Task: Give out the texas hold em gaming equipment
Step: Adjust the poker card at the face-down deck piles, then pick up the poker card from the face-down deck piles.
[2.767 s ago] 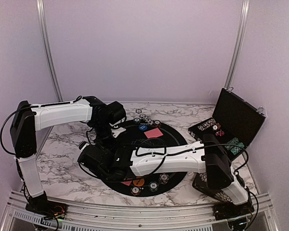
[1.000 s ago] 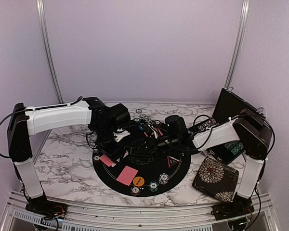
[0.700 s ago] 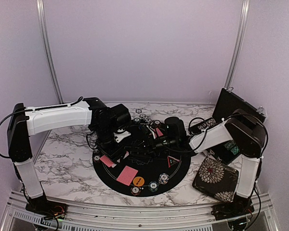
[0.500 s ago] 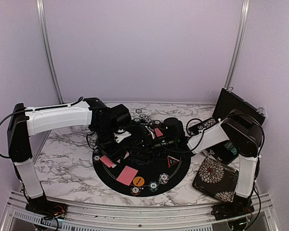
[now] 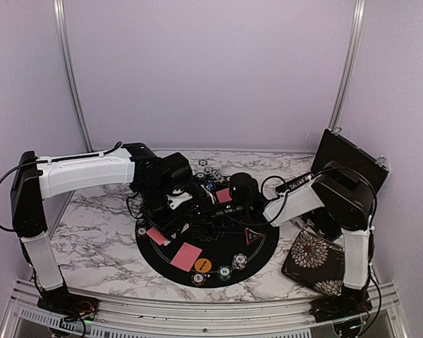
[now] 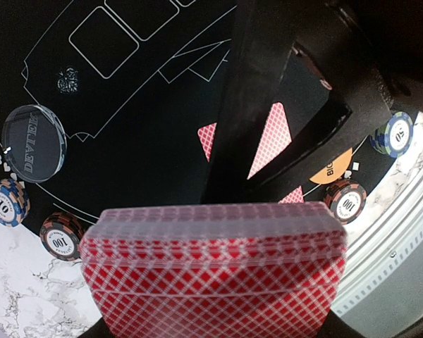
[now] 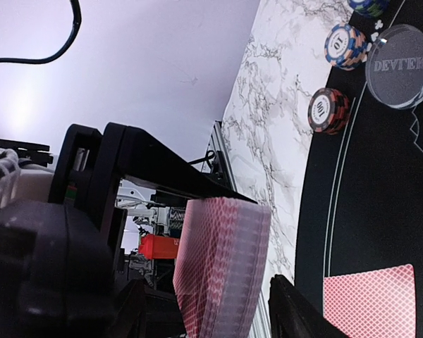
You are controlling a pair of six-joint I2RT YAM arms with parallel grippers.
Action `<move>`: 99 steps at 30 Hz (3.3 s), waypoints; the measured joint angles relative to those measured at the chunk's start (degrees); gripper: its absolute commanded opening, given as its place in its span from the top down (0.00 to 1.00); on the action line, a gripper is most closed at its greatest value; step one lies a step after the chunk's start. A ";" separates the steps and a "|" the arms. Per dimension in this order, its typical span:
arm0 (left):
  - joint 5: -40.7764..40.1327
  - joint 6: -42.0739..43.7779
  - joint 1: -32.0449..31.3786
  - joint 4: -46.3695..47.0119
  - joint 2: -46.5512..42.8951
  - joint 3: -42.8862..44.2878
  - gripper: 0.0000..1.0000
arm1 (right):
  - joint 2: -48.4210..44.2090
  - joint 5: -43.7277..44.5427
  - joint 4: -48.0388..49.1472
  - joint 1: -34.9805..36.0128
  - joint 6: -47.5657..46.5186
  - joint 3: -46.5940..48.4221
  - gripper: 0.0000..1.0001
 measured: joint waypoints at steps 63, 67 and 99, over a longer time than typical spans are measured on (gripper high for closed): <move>-1.09 0.02 0.00 -0.31 0.00 0.02 0.54 | -1.49 6.75 -9.09 0.13 -4.90 0.68 0.58; -1.09 0.11 0.00 -0.33 0.00 0.02 0.54 | -2.03 7.32 -9.11 -0.02 -4.87 0.26 0.58; -1.09 0.13 -0.11 -0.35 0.00 0.04 0.55 | -5.55 8.74 -9.09 -0.83 -4.44 -2.03 0.65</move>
